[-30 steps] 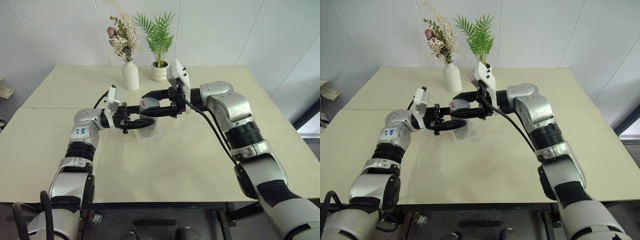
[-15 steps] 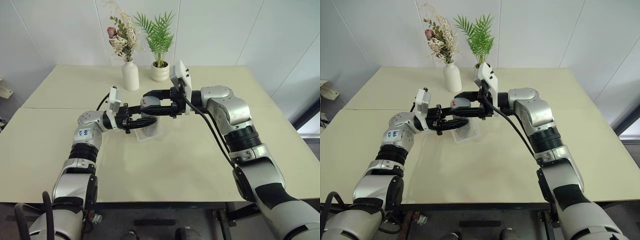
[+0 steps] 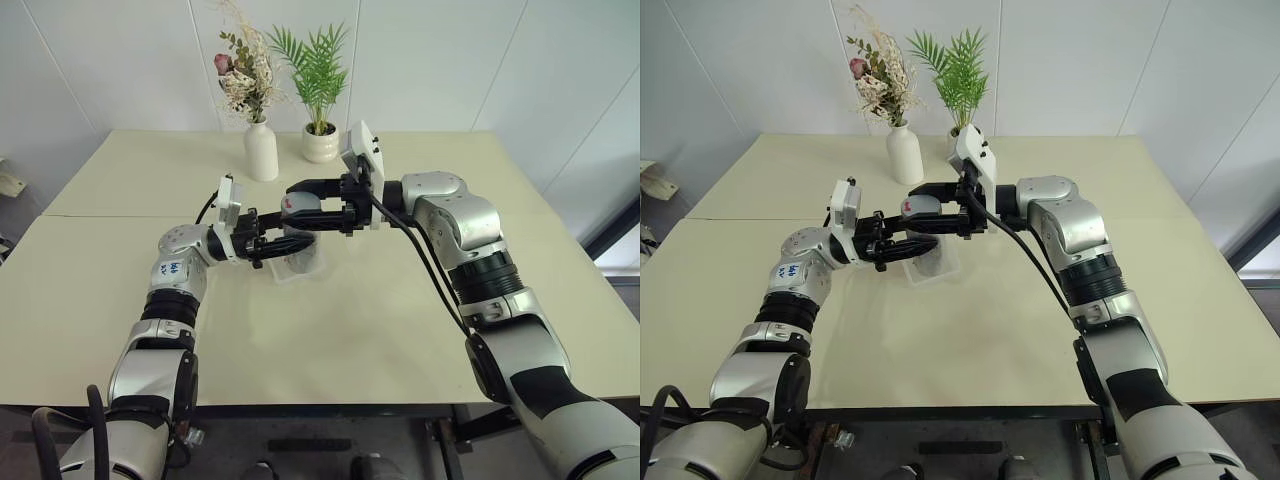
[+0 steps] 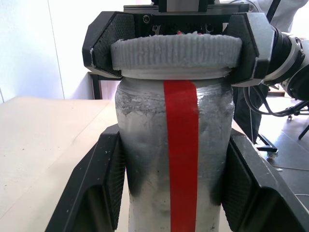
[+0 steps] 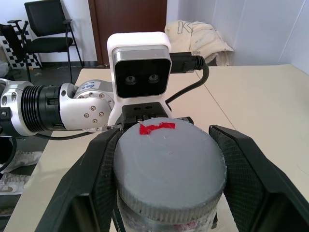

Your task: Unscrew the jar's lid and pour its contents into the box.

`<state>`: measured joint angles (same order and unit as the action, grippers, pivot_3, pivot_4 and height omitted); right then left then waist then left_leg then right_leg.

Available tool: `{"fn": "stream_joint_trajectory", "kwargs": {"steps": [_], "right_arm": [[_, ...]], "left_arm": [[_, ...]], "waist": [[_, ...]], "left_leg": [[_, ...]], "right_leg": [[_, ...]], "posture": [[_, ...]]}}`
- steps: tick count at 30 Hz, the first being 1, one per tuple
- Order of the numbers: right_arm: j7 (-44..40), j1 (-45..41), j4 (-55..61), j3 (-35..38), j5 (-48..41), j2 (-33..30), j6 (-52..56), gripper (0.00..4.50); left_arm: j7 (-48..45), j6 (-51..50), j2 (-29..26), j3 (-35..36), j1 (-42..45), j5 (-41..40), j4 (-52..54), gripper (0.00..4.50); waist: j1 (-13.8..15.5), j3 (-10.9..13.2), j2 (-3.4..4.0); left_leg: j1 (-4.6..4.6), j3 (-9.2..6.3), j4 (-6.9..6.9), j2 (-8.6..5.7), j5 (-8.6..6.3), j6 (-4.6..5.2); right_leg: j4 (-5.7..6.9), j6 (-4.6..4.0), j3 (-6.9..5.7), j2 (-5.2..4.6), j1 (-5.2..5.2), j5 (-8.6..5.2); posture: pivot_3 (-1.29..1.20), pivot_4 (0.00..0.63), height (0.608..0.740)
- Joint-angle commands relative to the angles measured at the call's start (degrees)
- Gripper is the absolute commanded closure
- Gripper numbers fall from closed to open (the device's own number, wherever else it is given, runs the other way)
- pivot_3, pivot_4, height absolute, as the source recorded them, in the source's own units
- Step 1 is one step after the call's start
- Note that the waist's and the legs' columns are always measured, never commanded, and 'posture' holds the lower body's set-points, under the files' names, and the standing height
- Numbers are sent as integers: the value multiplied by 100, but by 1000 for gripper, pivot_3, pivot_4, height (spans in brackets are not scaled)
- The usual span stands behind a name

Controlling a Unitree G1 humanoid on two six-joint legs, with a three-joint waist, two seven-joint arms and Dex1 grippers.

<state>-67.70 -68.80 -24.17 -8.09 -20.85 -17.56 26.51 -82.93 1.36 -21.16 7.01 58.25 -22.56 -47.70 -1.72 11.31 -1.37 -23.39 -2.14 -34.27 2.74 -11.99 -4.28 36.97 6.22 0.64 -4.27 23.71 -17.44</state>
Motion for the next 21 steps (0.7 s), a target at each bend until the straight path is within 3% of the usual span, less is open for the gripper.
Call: {"fn": "stream_joint_trajectory", "kwargs": {"steps": [1, 21], "right_arm": [[137, -633, 476, 683, -413, -42, -309, 1933], [252, -1066, 12, 836, -336, -212, -603, 1933]], "left_arm": [[-183, 17, 177, -405, -282, 340, -138, 2287], [-236, 271, 251, -311, -63, 349, -364, 2287]], "waist": [[1, 0, 0], [0, 0, 0]], "left_leg": [[0, 0, 0, 0, 0, 0], [0, 0, 0, 0, 0, 0]], "right_leg": [[0, 0, 0, 0, 0, 0], [0, 0, 0, 0, 0, 0]], "posture": [[0, 150, 740], [0, 150, 740]]}}
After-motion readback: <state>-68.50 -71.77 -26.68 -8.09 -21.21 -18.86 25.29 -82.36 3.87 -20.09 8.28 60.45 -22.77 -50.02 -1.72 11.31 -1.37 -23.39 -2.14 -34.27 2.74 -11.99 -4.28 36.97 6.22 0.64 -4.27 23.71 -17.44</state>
